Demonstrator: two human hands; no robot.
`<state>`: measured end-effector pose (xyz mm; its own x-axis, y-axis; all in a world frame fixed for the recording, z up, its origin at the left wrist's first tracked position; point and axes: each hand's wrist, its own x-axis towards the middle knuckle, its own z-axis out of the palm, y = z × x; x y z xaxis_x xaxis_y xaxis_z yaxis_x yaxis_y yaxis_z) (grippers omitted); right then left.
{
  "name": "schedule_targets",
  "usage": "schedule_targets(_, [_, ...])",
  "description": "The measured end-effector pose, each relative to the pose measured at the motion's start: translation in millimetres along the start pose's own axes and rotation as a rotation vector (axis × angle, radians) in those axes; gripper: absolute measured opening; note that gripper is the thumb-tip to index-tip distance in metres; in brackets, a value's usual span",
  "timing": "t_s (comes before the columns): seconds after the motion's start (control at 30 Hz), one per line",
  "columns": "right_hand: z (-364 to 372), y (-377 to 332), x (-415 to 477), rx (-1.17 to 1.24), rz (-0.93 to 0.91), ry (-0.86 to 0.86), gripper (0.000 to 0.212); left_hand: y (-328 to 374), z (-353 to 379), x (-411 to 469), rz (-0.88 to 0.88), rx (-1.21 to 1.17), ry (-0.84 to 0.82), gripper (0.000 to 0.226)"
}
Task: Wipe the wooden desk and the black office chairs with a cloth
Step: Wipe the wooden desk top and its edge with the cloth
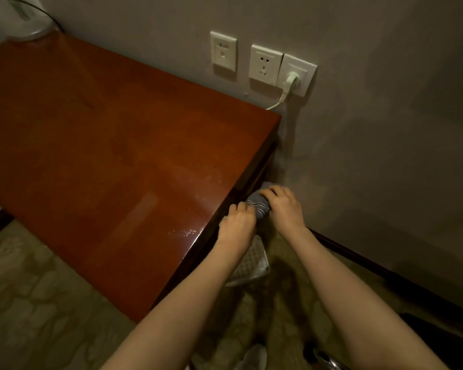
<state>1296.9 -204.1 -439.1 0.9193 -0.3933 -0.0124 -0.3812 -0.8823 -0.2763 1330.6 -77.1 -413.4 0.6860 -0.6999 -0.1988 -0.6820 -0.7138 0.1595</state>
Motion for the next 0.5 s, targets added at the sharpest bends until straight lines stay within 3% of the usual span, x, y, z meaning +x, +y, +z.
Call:
schedule_targets(0.13, [37, -23, 12, 0.111, -0.192, 0.070, 0.037, -18, 31, -16, -0.088, 0.053, 0.116, 0.041])
schedule_targets(0.3, [97, -27, 7, 0.004, -0.317, 0.003, 0.039, -33, 79, -19, -0.207, 0.058, -0.085, 0.054])
schedule_targets(0.4, [113, -15, 13, -0.168, -0.414, 0.061, 0.025, -34, 93, -14, -0.239, 0.034, -0.095, 0.056])
schedule_targets(0.5, [113, -3, 4, -0.333, -0.460, -0.118, 0.028, -26, 112, -12, -0.205, 0.017, -0.267, 0.054])
